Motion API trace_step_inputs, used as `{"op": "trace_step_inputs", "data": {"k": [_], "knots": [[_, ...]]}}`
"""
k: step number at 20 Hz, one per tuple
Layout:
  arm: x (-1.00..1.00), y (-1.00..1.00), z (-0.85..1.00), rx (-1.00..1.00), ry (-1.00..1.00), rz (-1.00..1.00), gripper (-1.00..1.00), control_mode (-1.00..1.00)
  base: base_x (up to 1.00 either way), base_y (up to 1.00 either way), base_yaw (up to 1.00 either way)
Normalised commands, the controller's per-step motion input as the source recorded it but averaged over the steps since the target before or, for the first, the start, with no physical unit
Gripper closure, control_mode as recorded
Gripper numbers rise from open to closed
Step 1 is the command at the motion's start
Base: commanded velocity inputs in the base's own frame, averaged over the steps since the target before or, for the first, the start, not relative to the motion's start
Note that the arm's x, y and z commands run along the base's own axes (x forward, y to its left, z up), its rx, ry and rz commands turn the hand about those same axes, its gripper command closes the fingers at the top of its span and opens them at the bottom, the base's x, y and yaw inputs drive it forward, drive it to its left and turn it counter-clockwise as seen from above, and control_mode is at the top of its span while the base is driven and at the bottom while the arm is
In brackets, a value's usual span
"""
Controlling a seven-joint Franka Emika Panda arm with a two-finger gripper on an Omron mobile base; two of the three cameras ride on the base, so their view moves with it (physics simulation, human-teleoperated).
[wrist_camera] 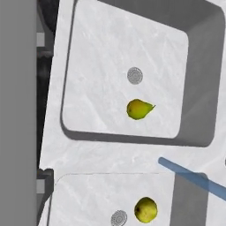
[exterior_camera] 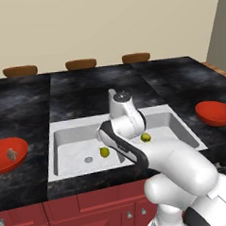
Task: Pick the pears from the sink and place them in one bowl. Place the mushroom in the other bowl. Then turn off the sink faucet.
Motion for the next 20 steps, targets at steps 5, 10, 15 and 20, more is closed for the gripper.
{"op": "trace_step_inputs", "data": {"k": [5, 10, 15, 20], "knots": [[0.32, 0.01, -0.28, -0.05, 0.03, -0.02, -1.00, -1.00, 0.00, 0.00, 0.00], [0.31, 0.08, -0.25, -0.04, 0.08, 0.00, -1.00, -1.00, 0.00, 0.00, 0.00], [0.35, 0.19, -0.25, -0.04, 0.12, 0.00, -1.00, -1.00, 0.00, 0.00, 0.00], [0.27, 0.16, -0.33, -0.06, 0.07, 0.00, -1.00, -1.00, 0.00, 0.00, 0.00]]}}
